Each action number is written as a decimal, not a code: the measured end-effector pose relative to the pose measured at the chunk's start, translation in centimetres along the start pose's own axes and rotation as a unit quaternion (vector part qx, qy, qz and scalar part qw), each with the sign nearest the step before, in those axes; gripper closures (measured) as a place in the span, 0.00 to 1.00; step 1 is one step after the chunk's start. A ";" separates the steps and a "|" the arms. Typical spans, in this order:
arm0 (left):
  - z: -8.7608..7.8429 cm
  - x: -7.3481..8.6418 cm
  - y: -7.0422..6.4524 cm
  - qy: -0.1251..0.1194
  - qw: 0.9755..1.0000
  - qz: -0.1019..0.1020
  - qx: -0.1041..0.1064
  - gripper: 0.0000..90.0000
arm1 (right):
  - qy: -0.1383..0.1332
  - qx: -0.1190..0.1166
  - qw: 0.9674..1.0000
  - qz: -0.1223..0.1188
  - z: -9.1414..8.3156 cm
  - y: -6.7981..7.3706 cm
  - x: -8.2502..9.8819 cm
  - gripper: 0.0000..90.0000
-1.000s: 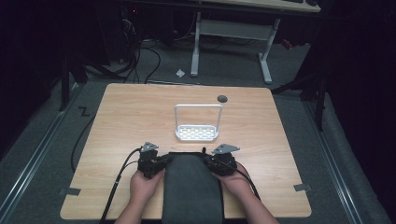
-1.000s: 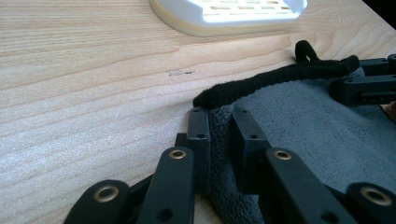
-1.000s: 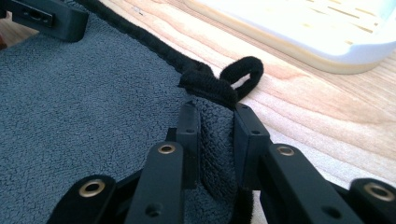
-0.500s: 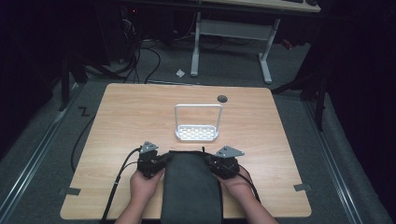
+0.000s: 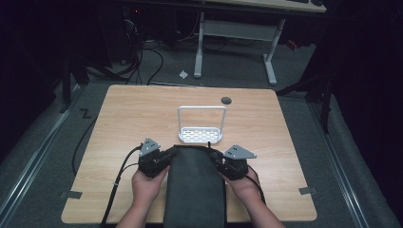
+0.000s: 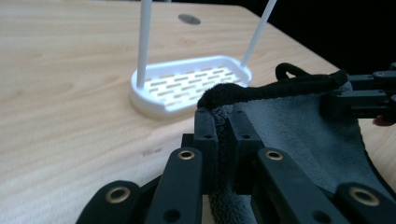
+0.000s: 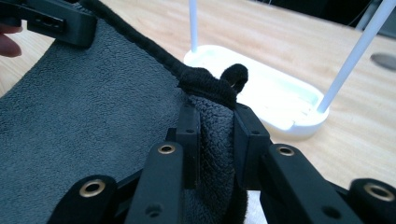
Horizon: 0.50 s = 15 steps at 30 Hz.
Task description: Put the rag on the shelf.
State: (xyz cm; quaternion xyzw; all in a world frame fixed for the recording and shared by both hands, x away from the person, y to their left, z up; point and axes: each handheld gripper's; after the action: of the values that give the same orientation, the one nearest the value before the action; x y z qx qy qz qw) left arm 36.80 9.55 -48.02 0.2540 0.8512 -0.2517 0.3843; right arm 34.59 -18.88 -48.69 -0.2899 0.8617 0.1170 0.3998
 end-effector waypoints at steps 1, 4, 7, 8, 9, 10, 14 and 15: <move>-0.2 -0.3 -0.1 -0.004 1.000 0.003 0.000 0.93 | -0.004 0.003 1.000 -0.003 -0.2 0.0 -0.2 0.84; -0.8 -1.1 -0.5 -0.017 1.000 0.009 0.003 0.93 | -0.017 0.007 1.000 -0.002 -0.8 -0.1 -0.8 0.84; -1.4 -1.9 -0.7 -0.025 1.000 0.010 0.005 0.93 | -0.030 0.009 1.000 0.000 -1.6 -0.2 -1.5 0.84; -1.6 -2.2 -0.8 -0.030 0.999 0.010 0.006 0.93 | -0.035 0.010 0.999 -0.001 -1.8 -0.3 -1.7 0.84; -1.8 -2.5 -0.9 -0.035 0.999 0.012 0.005 0.93 | -0.038 0.013 0.999 -0.002 -2.0 -0.3 -2.0 0.84; -2.0 -2.8 -1.0 -0.037 0.999 0.015 0.004 0.93 | -0.042 0.013 0.999 -0.002 -2.3 -0.3 -2.3 0.84; -2.8 -4.1 -1.2 -0.053 0.998 0.019 0.003 0.93 | -0.057 0.018 0.998 -0.007 -3.3 -0.5 -3.5 0.84; -3.0 -4.4 -1.3 -0.056 0.998 0.022 0.002 0.93 | -0.061 0.020 0.998 -0.009 -3.6 -0.5 -3.8 0.84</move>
State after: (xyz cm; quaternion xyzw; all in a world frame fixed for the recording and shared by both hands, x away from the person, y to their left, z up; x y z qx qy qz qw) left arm 36.96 9.36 -42.56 0.2587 0.8222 -0.2587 0.4361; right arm 34.60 -19.36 -43.49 -0.2818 0.8351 0.1140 0.4585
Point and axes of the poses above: each handheld gripper's, and its own axes: z roughly forward along the jaws, x roughly out of its underside, y roughly to its left, and after that the axes turned 12 degrees about y, right-handed
